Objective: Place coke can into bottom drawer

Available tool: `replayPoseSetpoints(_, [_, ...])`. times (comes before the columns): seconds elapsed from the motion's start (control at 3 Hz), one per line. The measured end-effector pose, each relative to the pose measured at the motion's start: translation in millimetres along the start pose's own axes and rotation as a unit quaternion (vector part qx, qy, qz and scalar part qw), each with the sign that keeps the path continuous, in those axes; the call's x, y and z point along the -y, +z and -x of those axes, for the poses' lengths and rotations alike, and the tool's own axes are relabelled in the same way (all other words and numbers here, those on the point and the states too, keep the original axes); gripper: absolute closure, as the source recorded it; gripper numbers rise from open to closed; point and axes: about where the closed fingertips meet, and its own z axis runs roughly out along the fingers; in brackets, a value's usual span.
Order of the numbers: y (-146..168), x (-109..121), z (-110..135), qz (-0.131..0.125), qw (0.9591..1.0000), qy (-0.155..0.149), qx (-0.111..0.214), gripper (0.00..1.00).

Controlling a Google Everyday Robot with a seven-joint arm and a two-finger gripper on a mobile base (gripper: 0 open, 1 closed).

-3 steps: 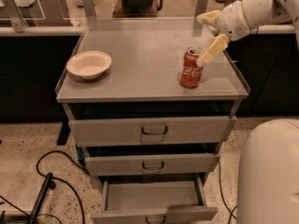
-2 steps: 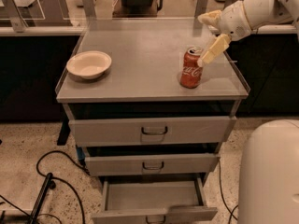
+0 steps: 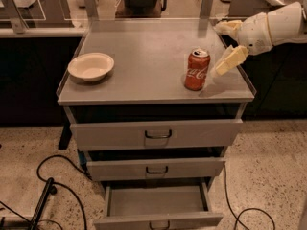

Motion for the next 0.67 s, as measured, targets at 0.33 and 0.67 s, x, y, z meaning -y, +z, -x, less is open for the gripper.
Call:
replayPoseSetpoints(0.33, [16.8, -17.5, -15.6, 0.019, 0.9996, 0.019, -0.001, 0.00])
replayPoseSetpoints(0.67, [29.5, -13.1, -16.7, 0.034, 0.9991, 0.020, 0.015, 0.00])
